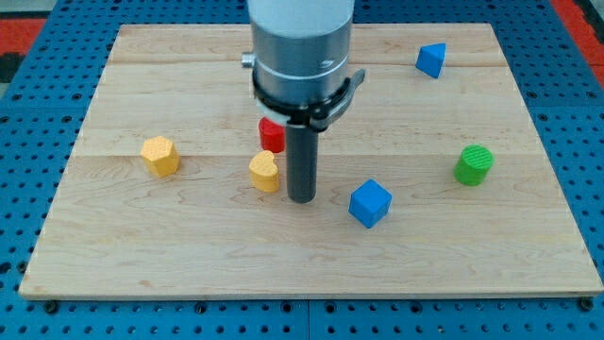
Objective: Place the yellow heart to the left of the red circle
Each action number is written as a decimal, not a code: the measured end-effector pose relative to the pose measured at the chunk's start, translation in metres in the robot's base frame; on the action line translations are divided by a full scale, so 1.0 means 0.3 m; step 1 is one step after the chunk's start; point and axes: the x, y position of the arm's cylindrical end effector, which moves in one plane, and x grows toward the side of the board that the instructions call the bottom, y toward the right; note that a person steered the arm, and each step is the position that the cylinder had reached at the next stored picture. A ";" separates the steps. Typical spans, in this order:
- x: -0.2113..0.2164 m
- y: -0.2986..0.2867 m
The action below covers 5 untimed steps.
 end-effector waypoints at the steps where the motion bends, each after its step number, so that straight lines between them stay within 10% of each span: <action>1: 0.019 -0.155; 5: -0.016 -0.230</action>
